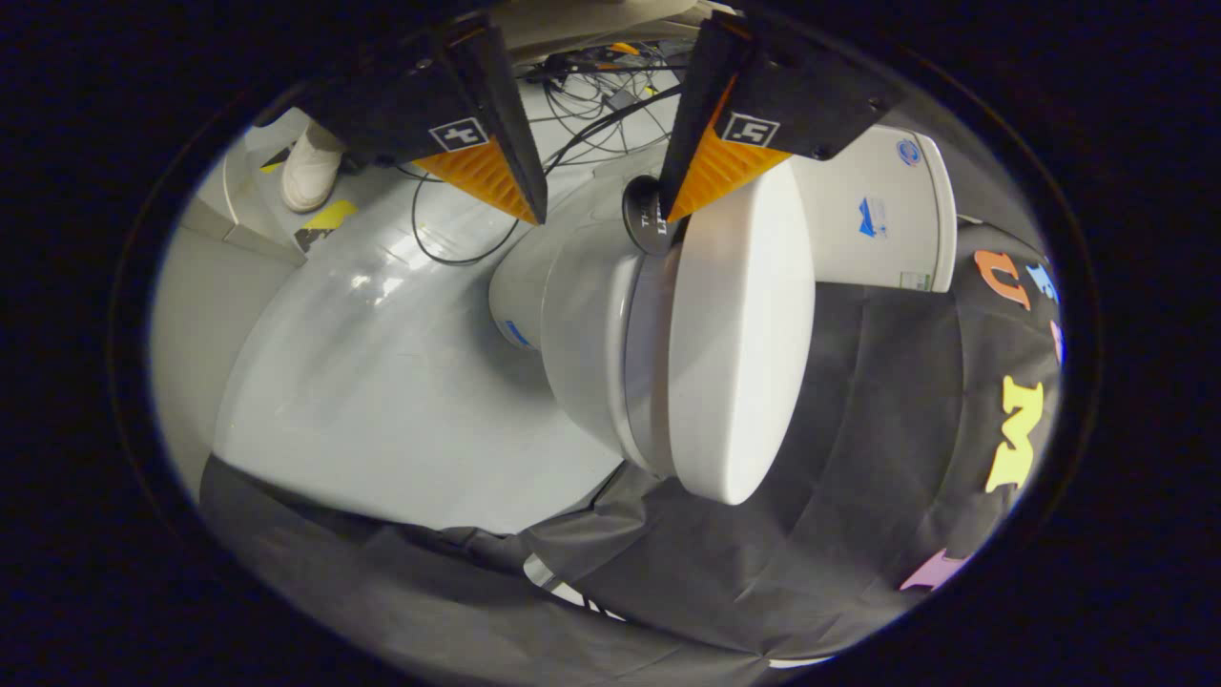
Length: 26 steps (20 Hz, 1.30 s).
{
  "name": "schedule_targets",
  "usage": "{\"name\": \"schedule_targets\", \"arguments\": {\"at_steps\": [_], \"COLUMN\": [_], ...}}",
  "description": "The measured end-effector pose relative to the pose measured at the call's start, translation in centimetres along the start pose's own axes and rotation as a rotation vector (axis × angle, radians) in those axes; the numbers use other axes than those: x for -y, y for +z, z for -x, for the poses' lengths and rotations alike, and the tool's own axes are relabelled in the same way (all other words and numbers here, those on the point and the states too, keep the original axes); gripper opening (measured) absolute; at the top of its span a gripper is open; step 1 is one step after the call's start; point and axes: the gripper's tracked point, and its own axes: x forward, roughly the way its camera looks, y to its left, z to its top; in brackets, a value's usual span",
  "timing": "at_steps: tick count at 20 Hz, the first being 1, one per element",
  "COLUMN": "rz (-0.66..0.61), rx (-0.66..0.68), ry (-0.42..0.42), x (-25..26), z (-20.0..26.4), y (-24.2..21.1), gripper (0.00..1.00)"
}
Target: Open the toilet lid.
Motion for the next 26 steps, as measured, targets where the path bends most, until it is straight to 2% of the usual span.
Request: {"name": "schedule_targets", "arguments": {"at_steps": [8,11,13,20,26], "rz": [-0.057,-0.124,-0.124,-0.174,-0.104], "rx": [-0.034,-0.025,-0.020,-0.041,-0.012], "ry": [0.110,0.131,0.140,0.198,0.135], "x": [-1.6,-2.1,-2.3,-2.6,-3.4], "z": [-1.0,-1.1,-1.1,-0.6,0.2], "y": [-0.4,0.0,0.2,0.0,0.0], "gripper": [0.52,0.37,0.25,0.16,0.11]}}
